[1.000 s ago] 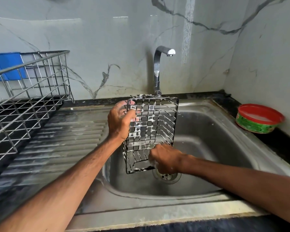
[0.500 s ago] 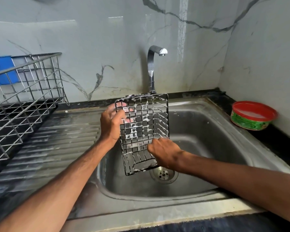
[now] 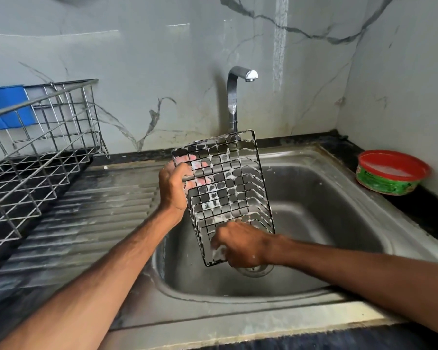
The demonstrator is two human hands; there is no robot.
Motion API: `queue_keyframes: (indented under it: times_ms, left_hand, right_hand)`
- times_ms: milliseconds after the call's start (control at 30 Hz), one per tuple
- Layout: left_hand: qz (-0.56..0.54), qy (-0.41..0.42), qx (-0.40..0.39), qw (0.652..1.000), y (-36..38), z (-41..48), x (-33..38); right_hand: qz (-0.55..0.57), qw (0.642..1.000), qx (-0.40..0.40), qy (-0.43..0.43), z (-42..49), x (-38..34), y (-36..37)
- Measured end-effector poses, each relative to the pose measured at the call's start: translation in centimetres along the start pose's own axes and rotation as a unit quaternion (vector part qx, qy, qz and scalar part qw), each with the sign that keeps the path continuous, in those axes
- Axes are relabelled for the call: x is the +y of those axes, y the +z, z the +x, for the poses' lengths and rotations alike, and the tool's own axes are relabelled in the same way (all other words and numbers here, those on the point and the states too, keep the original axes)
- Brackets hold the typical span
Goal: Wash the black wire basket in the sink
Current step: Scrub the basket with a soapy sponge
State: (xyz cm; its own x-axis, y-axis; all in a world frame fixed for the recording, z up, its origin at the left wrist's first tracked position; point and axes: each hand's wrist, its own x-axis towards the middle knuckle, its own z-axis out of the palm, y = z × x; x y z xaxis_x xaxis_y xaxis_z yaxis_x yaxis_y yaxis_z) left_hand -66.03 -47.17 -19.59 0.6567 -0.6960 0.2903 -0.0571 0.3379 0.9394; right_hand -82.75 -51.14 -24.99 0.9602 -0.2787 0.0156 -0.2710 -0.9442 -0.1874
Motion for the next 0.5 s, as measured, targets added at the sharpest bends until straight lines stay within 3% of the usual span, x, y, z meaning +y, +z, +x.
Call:
queue_keyframes:
  times_ms: [267, 500]
  left_hand:
    - [-0.047, -0.033, -0.003, 0.998, 0.8, -0.1, -0.4]
    - [-0.087, -0.048, -0.020, 0.995, 2.3, -1.1, 0.0]
  right_hand:
    - [0.112, 0.992, 0.052, -0.019, 0.7, 0.3, 0.5]
    - [-0.086, 0.994, 0.061, 0.014, 0.4, 1.5, 1.3]
